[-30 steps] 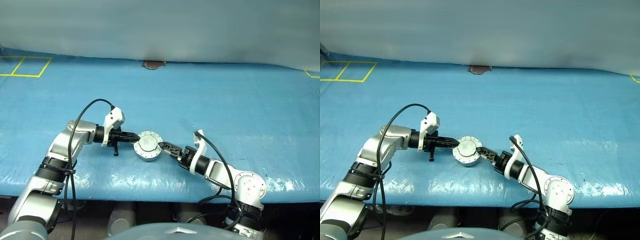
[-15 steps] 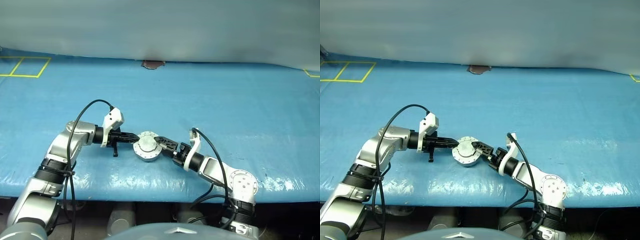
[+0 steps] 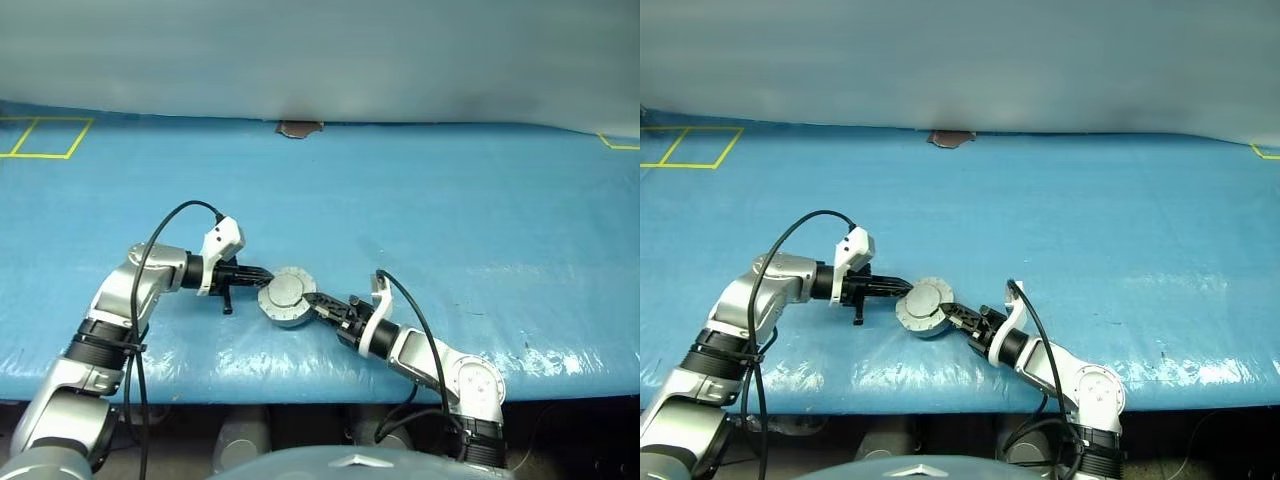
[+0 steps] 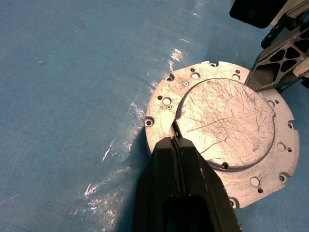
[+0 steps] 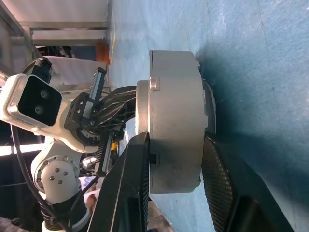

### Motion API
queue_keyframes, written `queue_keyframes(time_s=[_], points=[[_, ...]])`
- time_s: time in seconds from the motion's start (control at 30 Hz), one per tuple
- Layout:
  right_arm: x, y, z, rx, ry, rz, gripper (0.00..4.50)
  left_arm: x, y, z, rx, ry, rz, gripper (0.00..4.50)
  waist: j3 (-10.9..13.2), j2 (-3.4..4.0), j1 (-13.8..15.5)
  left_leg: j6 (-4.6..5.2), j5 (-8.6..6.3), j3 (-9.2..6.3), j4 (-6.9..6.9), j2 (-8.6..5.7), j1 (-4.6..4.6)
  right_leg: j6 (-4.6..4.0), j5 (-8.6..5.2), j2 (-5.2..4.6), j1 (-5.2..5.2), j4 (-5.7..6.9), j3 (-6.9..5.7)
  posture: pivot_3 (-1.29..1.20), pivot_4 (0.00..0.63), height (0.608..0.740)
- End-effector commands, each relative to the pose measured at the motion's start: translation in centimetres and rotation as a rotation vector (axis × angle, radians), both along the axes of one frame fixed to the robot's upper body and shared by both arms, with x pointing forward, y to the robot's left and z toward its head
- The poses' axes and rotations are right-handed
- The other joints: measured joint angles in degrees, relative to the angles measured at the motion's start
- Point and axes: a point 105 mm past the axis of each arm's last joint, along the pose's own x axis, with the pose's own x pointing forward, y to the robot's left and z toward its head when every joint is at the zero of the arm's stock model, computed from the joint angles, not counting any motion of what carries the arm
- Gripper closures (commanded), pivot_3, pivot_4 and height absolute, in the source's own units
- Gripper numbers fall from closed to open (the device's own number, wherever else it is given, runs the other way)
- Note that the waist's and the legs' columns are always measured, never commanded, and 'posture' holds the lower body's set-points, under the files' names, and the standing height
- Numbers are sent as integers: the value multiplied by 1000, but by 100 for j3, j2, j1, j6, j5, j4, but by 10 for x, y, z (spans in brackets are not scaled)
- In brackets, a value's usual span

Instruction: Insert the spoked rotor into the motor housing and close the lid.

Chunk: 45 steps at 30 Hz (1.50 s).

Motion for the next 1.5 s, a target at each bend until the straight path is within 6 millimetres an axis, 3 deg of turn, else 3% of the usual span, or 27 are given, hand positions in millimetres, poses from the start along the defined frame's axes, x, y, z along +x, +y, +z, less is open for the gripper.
queue_keyframes(time_s=[0.03, 0.53, 0.73, 0.9, 1.0, 1.1, 1.37, 1.4, 1.5], points=[[-4, 17, 18, 78, -46, 63, 3327, -14, -14, -15, -5, 69, -65, 4500, 0, 0, 0, 0, 0, 1, 0, 0, 0, 0, 0, 0, -1, 0, 1, 0, 150, 740], [-16, 16, 13, 65, -46, 118, 3327, -12, -8, -8, -32, 39, -19, 4500, -2, 0, -14, 0, 0, 18, -3, 0, -3, 2, 2, 1, -13, 0, 20, 0, 150, 740], [-7, 8, 17, 96, -51, 29, 3327, -7, 7, 23, -241, -66, 224, 4500, 0, -1, -62, 1, -1, 27, -6, 11, -12, 3, 3, 8, -30, 2, 30, 0, 150, 740], [-3, 3, 22, 118, -60, -22, 3327, -22, 26, 33, -424, -44, 457, 4500, 4, -6, -71, 1, -1, 29, -4, 24, -19, 1, 6, 20, -39, 4, 31, 0, 150, 740], [0, 0, 25, 128, -61, -41, 3327, -38, 39, 35, -535, -10, 599, 3956, 4, -6, -81, 1, -1, 31, -2, 30, -19, -2, 8, 25, -40, 1, 34, 0, 150, 740], [6, -2, 30, 143, -76, -52, 3327, -51, 44, 30, -678, 63, 746, 2965, 6, -9, -47, 1, -1, 34, 2, 31, -19, -2, 8, 25, -38, -2, 36, 0, 150, 740], [30, -5, 50, 182, -152, -96, 3327, -64, 27, 19, -1043, 276, 976, 224, 8, -14, 1, 1, -1, 44, 41, 30, -22, -24, 6, 28, -29, -1, 50, 0, 150, 740], [33, -5, 52, 183, -158, -102, 3327, -65, 23, 18, -1071, 309, 984, 0, 9, -16, 5, 1, -1, 44, 47, 29, -24, -23, 7, 29, -30, -1, 50, 0, 150, 740], [46, 0, 62, 204, -196, -118, 3327, -64, 11, 9, -1195, 435, 1029, 0, 10, -17, 11, 1, -1, 42, 57, 30, -27, -24, 9, 34, -29, 1, 53, 0, 150, 740]])
